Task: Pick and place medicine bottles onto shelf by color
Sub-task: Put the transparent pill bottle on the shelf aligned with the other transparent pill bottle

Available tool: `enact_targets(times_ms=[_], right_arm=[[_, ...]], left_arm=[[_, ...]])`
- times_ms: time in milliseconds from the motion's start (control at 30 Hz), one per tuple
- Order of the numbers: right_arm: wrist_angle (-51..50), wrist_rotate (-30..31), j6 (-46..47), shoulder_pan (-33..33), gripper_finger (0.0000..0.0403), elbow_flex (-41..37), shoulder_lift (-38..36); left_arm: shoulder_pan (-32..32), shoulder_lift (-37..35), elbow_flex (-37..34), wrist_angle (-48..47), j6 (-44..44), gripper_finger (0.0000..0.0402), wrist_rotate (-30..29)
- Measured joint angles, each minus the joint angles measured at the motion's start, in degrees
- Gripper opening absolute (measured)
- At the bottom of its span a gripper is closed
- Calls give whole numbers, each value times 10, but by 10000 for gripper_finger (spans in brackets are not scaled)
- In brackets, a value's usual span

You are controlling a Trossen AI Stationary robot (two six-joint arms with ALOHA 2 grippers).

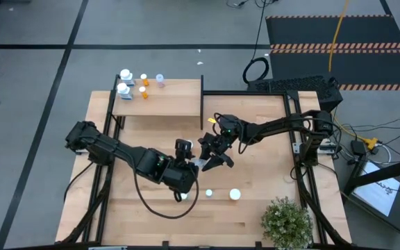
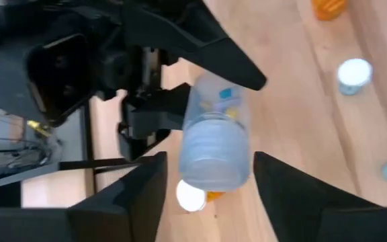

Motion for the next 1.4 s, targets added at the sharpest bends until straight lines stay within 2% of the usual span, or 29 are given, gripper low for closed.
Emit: enact_targets(times_ms=[333, 567, 700, 933, 1033, 1133, 1300, 1400], right_arm=[[-1, 0, -11, 1, 160, 0, 0], [-1, 3, -23, -1, 165, 0, 0], [-7, 35, -45, -1, 195, 0, 0], [-38, 86, -82, -1, 277, 0, -2], [-97, 149, -135, 3, 304, 0, -18], [-168, 244, -212, 16, 318, 0, -48], [-233, 394, -324, 53, 320, 0, -99], [-254, 438, -373, 77, 317, 0, -120]], left_arm=[[3, 0, 0, 1, 2, 148, 29], [3, 0, 0, 1, -11, 155, 30], [3, 0, 0, -4, -29, 157, 31], [3, 0, 0, -33, -104, 147, 35], [3, 0, 0, -50, -145, 153, 35], [3, 0, 0, -65, -194, 156, 34], [2, 0, 0, -80, -275, 152, 34], [2, 0, 0, -78, -319, 150, 33]])
